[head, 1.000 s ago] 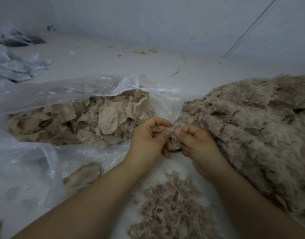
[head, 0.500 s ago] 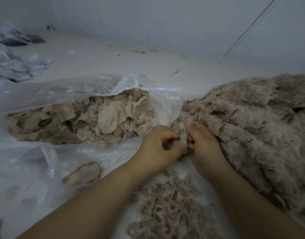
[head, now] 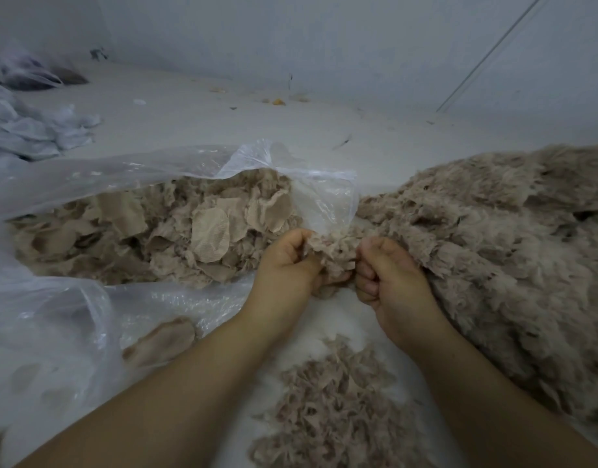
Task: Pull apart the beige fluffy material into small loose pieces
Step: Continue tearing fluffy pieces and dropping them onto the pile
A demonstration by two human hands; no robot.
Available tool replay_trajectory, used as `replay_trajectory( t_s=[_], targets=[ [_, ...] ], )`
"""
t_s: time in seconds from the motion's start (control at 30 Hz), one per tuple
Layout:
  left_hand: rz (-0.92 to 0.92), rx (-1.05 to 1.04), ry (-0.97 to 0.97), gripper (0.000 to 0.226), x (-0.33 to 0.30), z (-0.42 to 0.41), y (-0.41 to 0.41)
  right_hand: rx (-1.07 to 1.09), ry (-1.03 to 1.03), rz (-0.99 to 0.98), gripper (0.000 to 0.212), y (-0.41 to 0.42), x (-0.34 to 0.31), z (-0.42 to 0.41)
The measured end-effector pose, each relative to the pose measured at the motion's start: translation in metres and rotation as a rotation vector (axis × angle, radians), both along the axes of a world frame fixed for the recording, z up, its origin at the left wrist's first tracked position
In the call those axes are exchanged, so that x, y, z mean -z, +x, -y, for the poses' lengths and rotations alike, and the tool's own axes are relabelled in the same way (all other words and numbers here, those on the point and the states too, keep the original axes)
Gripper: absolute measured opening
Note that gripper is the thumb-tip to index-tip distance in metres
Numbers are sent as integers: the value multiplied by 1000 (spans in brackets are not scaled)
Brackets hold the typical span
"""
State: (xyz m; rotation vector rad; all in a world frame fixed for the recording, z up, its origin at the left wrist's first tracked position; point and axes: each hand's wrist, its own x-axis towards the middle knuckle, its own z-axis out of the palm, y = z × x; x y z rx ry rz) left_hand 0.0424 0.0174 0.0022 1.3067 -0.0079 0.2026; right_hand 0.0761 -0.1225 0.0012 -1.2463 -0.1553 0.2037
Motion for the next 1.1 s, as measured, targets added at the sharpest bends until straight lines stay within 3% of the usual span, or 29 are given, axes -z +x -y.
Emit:
replay_trajectory(
  t_s=[0.07, 0.17, 0.23, 0.33, 0.47, 0.73, 1.1],
  targets=[
    [-14, 23, -66, 12, 0, 0, 1, 3, -41, 23, 4, 0, 1, 0],
    [-39, 86, -81, 22, 0, 0, 0, -3, -71, 12, 15, 1, 2, 0],
    [-10, 80, -27, 20, 2, 0, -1, -7, -96, 19, 17, 1, 2, -1],
    [56, 49, 107, 17, 4, 0, -2, -24, -89, 39, 2, -2, 0, 0],
    [57, -1, 128, 6, 2, 1, -3, -42, -52, 51, 12, -4, -2, 1],
    [12, -157, 177, 18, 4, -4, -1, 17, 13, -28, 16, 2, 2, 0],
    [30, 24, 167, 5, 3, 0, -3, -46, -13, 73, 11, -9, -5, 0]
  ],
)
